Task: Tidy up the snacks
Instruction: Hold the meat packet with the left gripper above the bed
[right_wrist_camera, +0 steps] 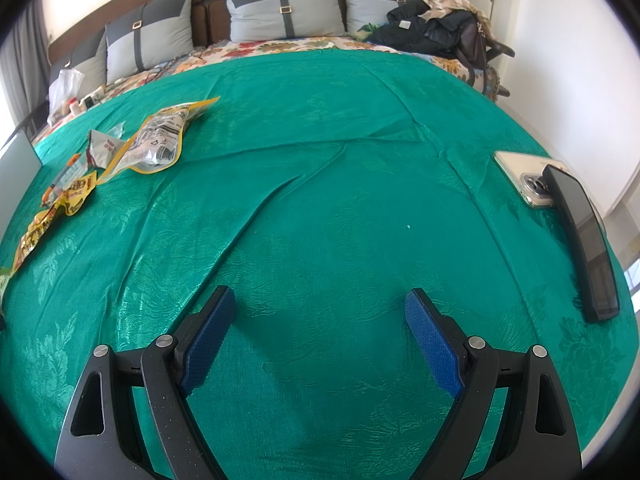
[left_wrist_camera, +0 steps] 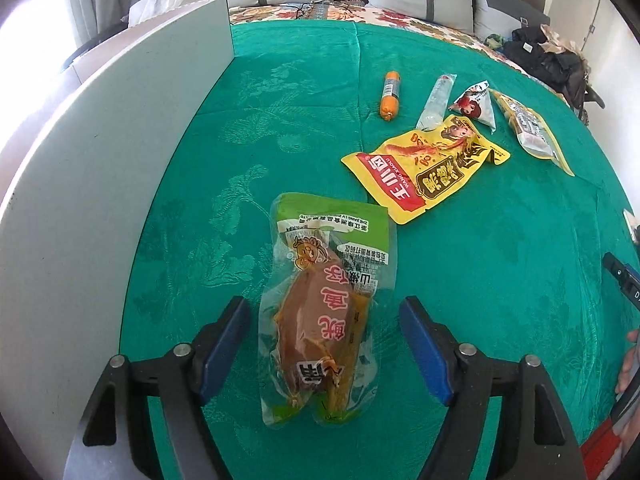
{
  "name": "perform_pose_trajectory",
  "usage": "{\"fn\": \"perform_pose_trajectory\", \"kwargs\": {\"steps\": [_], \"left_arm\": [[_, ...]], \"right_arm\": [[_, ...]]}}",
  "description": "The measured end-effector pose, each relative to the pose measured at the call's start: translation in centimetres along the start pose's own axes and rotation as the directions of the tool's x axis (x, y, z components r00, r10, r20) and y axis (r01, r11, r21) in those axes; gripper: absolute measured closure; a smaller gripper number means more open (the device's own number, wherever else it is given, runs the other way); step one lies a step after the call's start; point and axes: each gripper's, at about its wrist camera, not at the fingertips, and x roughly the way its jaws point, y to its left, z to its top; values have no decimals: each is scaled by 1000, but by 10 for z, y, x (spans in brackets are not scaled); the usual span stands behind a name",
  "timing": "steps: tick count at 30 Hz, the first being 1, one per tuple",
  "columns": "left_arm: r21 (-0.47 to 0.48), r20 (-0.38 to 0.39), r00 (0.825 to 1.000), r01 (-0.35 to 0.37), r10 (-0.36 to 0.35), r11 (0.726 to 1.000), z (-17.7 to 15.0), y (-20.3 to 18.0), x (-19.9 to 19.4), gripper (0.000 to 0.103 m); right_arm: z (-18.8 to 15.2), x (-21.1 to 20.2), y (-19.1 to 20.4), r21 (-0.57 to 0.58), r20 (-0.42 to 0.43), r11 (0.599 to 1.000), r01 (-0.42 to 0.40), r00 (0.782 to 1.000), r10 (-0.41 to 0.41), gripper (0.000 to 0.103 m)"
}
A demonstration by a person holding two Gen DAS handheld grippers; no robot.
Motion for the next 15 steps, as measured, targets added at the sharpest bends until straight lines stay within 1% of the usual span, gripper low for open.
{"fn": "perform_pose_trajectory", "kwargs": {"steps": [3, 4, 5, 7, 15], "left_arm": [[24, 50, 997, -53, 52, 998, 5, -2, 9, 8], [21, 65, 997, -49, 48, 999, 5, 0, 11, 3], [11, 83, 995, -48, 47, 999, 4, 2, 12, 0], [16, 118, 992, -48, 46, 999, 3, 4, 13, 0], [18, 133, 990, -47, 44, 999, 2, 5, 14, 0]], "right_arm": [[0, 0, 0, 0, 0, 1000, 0, 1000, 0, 14], [0, 0, 0, 0, 0, 1000, 0, 1000, 0, 14], [0, 0, 0, 0, 0, 1000, 0, 1000, 0, 14], [0, 0, 0, 0, 0, 1000, 0, 1000, 0, 14], [0, 0, 0, 0, 0, 1000, 0, 1000, 0, 14]]}}
